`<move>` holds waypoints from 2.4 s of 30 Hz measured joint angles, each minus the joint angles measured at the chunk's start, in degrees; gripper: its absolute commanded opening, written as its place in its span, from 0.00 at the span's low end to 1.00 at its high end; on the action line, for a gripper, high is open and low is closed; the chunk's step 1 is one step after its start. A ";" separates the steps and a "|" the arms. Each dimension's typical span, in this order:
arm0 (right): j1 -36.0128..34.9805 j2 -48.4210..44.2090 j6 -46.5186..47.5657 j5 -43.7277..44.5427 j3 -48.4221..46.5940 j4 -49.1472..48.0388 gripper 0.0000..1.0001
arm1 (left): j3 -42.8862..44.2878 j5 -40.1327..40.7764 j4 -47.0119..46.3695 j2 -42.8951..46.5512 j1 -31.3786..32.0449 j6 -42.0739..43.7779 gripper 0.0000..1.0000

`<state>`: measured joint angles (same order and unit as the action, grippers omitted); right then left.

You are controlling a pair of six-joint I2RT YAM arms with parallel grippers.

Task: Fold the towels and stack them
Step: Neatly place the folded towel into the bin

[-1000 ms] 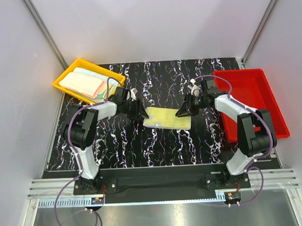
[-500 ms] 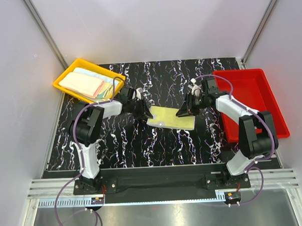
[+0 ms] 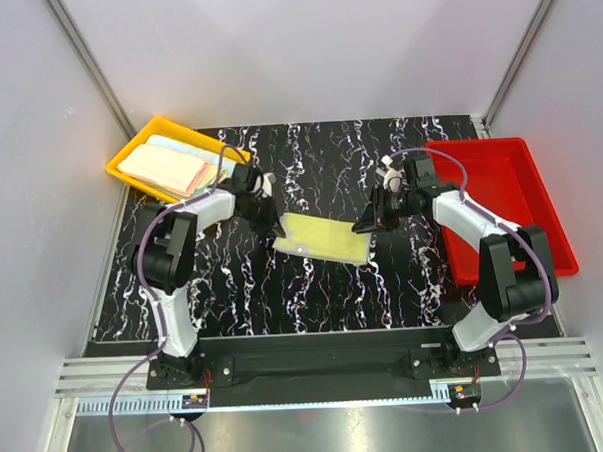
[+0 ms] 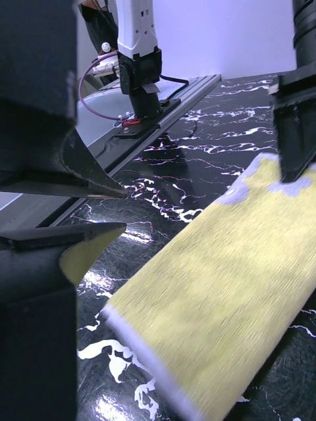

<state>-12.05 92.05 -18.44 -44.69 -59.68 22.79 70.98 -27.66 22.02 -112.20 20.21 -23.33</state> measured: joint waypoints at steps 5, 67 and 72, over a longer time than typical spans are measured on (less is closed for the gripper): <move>0.00 -0.83 -0.02 -0.15 0.15 -0.17 0.28 | 2.86 6.08 8.74 3.89 -3.37 6.62 0.00; 0.98 -0.04 0.52 2.34 -1.01 -1.25 0.99 | 47.45 40.83 6.40 -18.84 -34.03 25.90 0.99; 0.98 -2.10 0.44 5.05 -1.36 1.40 1.00 | 41.24 37.13 6.56 -11.06 -30.01 22.82 0.99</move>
<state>-11.07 89.95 -18.00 -39.64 -61.04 24.18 112.22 9.47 28.58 -123.26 -9.80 -0.51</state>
